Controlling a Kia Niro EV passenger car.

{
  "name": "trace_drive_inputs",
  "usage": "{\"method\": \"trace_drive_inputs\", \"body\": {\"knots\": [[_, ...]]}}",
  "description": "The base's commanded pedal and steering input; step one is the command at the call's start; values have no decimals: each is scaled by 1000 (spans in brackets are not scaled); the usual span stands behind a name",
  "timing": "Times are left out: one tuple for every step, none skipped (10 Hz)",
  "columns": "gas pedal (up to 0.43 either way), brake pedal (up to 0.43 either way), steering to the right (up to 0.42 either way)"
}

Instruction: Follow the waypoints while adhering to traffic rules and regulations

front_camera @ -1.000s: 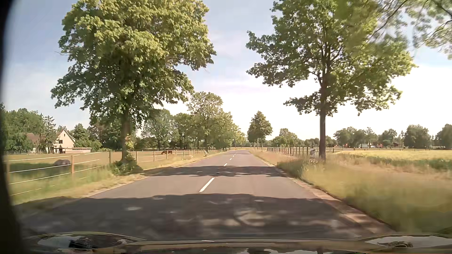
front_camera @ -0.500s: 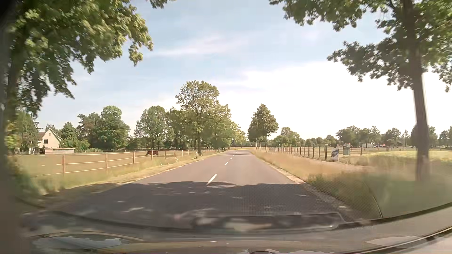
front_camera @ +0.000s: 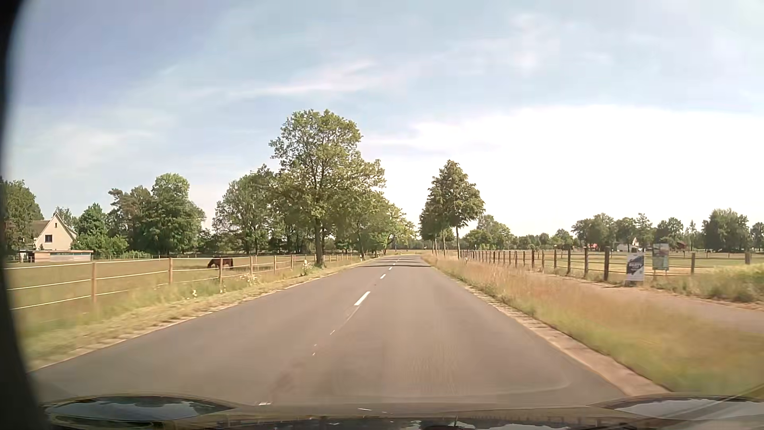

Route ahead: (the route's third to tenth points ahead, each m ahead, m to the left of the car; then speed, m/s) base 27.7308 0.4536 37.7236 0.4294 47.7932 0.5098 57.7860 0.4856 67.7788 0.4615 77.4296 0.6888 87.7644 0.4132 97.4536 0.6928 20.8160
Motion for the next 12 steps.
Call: {"method": "trace_drive_inputs", "body": {"knots": [[209, 0, -1], [209, 0, -1], [209, 0, -1], [209, 0, -1], [209, 0, -1], [209, 0, -1], [209, 0, -1], [209, 0, -1], [209, 0, -1], [209, 0, -1], [209, 0, -1], [209, 0, -1]]}}
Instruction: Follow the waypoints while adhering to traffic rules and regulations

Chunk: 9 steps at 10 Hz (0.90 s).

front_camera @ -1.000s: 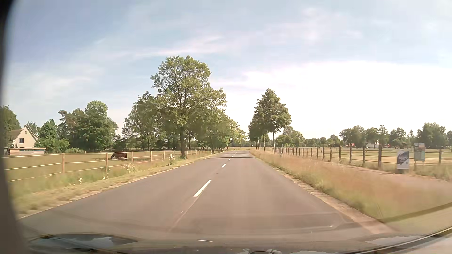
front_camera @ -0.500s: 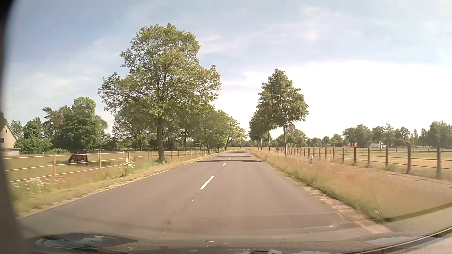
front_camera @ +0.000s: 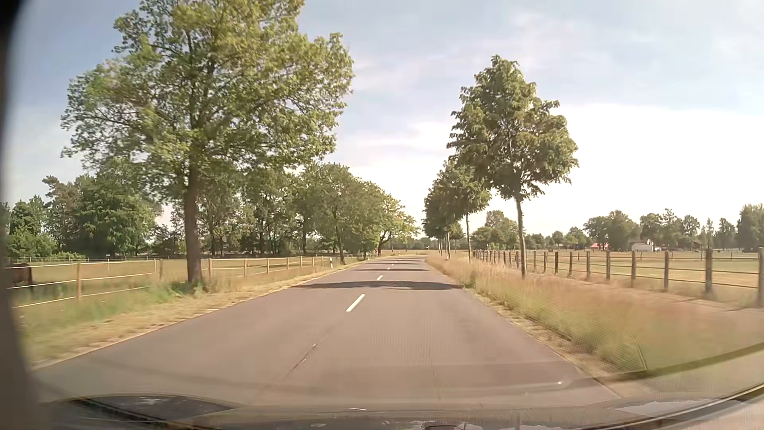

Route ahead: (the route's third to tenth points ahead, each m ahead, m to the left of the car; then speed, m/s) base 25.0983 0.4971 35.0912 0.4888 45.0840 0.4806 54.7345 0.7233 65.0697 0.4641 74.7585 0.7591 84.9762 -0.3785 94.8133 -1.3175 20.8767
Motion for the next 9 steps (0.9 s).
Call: {"method": "trace_drive_inputs", "body": {"knots": [[209, 0, -1], [197, 0, -1], [189, 0, -1], [177, 0, -1], [177, 0, -1], [177, 0, -2], [169, 0, -2], [169, 0, -2], [157, 0, -1]]}}
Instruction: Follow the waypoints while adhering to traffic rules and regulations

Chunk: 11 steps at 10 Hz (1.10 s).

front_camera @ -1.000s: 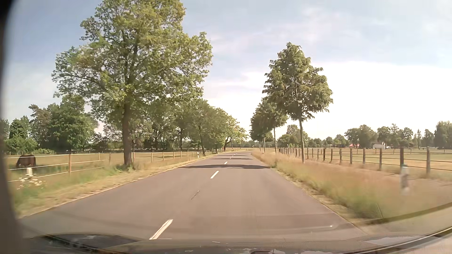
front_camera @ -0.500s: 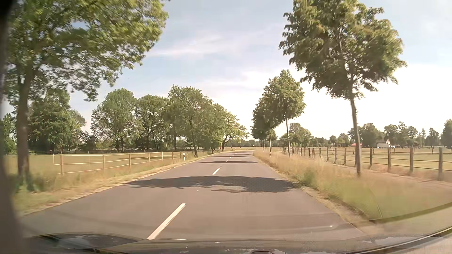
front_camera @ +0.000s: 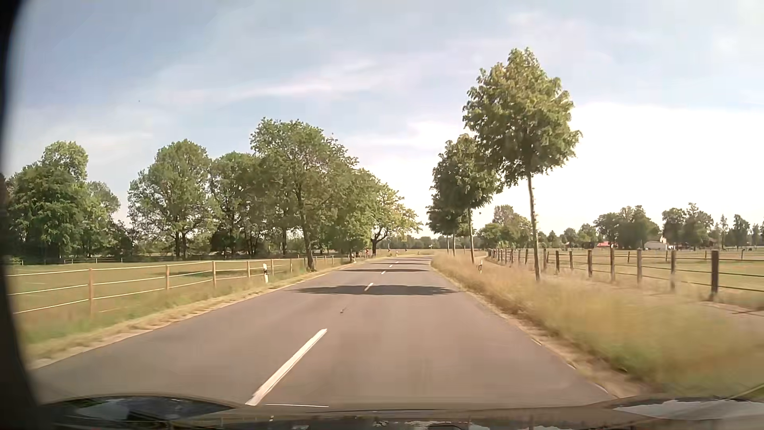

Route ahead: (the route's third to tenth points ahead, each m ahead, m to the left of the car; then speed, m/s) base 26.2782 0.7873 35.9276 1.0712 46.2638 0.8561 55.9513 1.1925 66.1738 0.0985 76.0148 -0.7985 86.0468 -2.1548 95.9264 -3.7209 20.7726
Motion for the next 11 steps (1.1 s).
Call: {"method": "trace_drive_inputs", "body": {"knots": [[157, 0, -1], [157, 0, -2], [157, 0, -2], [157, 0, -2], [157, 0, -2], [157, 0, -2], [150, 0, -1], [150, 0, -1], [150, 0, -1], [150, 0, -1], [150, 0, 0]]}}
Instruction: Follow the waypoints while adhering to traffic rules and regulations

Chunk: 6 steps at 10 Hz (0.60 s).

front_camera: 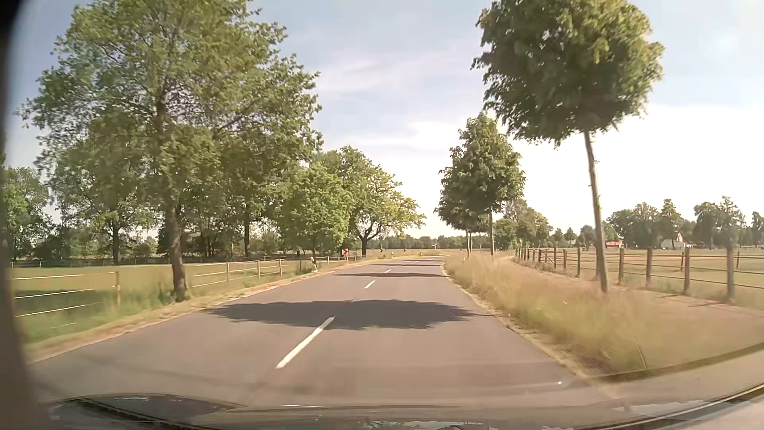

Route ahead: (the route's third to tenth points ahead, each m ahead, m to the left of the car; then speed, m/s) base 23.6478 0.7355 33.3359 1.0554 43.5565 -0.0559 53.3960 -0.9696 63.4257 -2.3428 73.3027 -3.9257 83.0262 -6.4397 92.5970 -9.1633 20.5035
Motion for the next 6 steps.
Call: {"method": "trace_drive_inputs", "body": {"knots": [[150, 0, 0], [150, 0, 1], [150, 0, 2], [150, 0, 4], [150, 0, 5], [130, 0, 5]]}}
